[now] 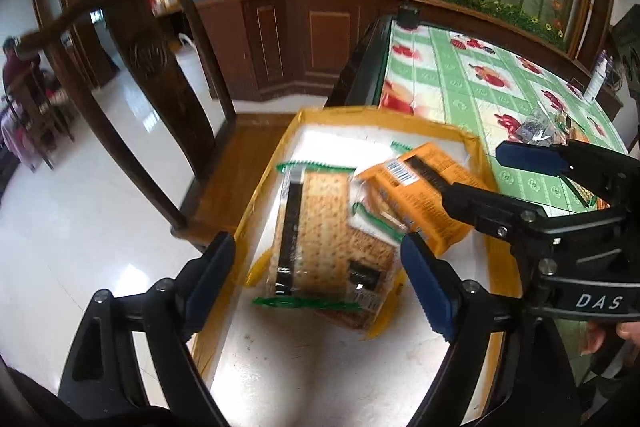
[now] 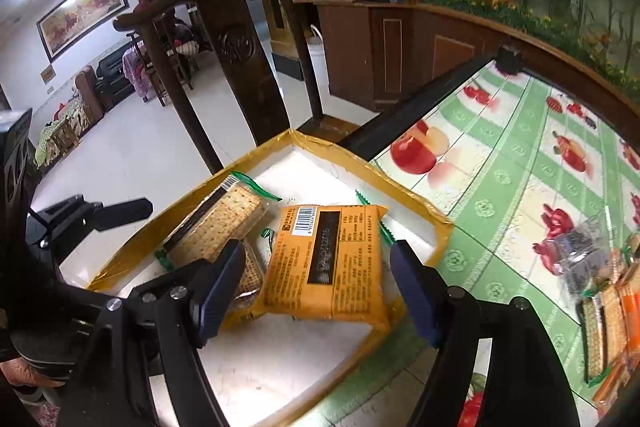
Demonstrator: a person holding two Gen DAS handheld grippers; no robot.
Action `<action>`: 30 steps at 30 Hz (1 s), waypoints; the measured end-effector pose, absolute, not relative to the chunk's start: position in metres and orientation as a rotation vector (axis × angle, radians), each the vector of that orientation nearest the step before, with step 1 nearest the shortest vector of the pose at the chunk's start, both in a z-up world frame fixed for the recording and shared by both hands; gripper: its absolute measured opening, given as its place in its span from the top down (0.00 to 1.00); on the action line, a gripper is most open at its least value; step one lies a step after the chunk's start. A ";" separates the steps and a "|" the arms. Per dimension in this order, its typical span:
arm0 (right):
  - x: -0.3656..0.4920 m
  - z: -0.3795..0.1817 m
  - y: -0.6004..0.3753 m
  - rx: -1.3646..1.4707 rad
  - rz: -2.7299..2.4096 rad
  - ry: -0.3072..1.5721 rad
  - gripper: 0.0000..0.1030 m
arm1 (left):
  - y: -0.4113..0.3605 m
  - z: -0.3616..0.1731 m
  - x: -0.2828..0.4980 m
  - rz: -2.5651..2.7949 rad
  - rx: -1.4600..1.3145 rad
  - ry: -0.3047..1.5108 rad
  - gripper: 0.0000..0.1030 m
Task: Organize snacks
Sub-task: 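Return both tools from the tray to the snack pile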
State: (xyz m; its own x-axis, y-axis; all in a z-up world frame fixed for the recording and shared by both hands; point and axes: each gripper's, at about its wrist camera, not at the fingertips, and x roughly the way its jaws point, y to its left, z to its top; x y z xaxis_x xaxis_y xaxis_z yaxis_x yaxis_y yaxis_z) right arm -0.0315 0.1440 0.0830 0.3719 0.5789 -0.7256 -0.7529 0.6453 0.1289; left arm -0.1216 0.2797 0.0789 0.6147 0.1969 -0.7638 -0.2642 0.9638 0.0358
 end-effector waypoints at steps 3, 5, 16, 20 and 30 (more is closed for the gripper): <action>-0.034 0.091 0.127 -0.215 0.850 0.804 0.23 | 0.265 0.087 -0.122 0.260 -0.059 0.842 0.15; -0.035 0.095 0.115 -0.204 0.833 0.790 0.23 | 0.256 0.090 -0.120 0.254 -0.049 0.837 0.15; -0.023 0.092 0.015 -0.160 0.656 0.789 0.23 | 0.192 0.099 -0.097 0.144 -0.092 0.837 0.15; -0.017 0.084 -0.029 -0.135 0.578 0.807 0.23 | 0.163 0.101 -0.081 0.095 -0.096 0.853 0.15; -0.001 0.072 -0.114 -0.046 0.448 0.843 0.23 | 0.095 0.104 -0.026 0.003 -0.008 0.903 0.15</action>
State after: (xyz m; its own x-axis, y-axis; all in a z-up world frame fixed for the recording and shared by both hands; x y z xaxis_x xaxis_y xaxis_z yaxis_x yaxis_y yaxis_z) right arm -0.0005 -0.1141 0.0721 0.5777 0.3645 -0.7303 -0.4007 0.9062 0.1353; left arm -0.0263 0.0954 0.1042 0.6195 -0.0005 -0.7850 -0.0061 1.0000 -0.0054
